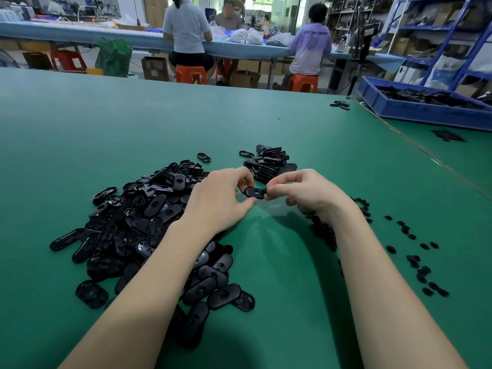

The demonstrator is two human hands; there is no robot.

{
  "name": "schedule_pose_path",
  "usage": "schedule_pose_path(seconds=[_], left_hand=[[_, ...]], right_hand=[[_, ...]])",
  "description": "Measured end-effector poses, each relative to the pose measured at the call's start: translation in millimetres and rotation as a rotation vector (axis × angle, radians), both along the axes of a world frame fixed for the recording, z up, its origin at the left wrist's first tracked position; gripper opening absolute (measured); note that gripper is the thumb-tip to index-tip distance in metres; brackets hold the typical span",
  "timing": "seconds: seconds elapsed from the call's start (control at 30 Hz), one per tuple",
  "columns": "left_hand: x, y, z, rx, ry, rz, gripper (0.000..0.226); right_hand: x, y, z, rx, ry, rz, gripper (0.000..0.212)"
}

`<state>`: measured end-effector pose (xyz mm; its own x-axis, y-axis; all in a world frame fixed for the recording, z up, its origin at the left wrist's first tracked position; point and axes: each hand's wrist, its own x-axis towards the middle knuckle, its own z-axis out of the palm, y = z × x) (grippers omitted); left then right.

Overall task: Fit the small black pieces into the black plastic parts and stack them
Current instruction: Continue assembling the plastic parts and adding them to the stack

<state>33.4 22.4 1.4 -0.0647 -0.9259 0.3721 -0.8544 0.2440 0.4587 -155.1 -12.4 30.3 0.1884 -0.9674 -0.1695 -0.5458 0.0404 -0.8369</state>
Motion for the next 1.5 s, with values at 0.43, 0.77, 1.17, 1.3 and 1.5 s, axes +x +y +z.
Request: schedule_pose_path(seconds=[0.43,0.77,1.17,1.3,1.5], left_hand=[[-1.5,1.9,1.8,-0.037,-0.034,-0.008,0.019],[-3.6,2.1,2.3,-0.078,-0.036,-0.001,0.019],[2.3,-4.0,4.9,0.121,0.259,-0.04,0.008],[3.4,-4.2,5.0,0.142,0.28,-0.019,0.006],[1.0,-4.7,5.2,0.172,0.273,0.004,0.006]], right_hand=[[10.1,-2.2,-5.1,-0.035,-0.021,-0.014,0.004],[2.3,-5.0,-11.2,-0.001,-0.068,-0.038,0.013],[1.7,-4.1,-10.2,-0.102,-0.169,0.064,0.017],[3.2,-3.7,-9.4,-0.102,-0.162,0.09,0.017],[7.4,-6.2,-10.6,-0.151,-0.088,0.086,0.011]])
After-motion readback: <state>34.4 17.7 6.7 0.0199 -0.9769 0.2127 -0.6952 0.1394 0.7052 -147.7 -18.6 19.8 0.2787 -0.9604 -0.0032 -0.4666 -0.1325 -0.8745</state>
